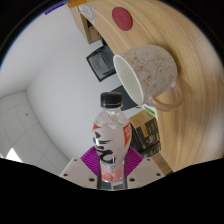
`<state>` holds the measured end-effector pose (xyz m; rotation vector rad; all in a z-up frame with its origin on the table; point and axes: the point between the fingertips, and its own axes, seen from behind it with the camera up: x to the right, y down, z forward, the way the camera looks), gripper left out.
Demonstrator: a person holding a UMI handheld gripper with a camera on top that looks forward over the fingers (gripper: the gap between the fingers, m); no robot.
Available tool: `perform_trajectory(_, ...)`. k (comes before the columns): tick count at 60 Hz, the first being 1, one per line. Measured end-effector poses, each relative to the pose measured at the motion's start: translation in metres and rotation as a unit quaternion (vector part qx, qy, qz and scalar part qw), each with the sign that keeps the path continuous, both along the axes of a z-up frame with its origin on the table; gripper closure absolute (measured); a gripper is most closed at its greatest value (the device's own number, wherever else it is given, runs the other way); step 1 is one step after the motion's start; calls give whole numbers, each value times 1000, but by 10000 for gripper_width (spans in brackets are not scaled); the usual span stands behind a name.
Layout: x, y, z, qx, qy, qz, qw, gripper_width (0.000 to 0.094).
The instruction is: Pour water
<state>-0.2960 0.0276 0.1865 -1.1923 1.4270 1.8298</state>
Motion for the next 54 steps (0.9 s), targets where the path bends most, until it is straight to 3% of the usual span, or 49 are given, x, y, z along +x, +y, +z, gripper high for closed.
perform_trajectory(12,6,0,-1,3,-34,33,999,653)
perform_trajectory(23,38,0,36,62,-257,43,964,653)
perform_trajectory(36,136,19,74,121,-609,-27,783,652)
perform_trajectory(43,191,18,51,100,-728,-45,677,651)
perform_trajectory(54,244,41,-11,61,-813,-18,579,652)
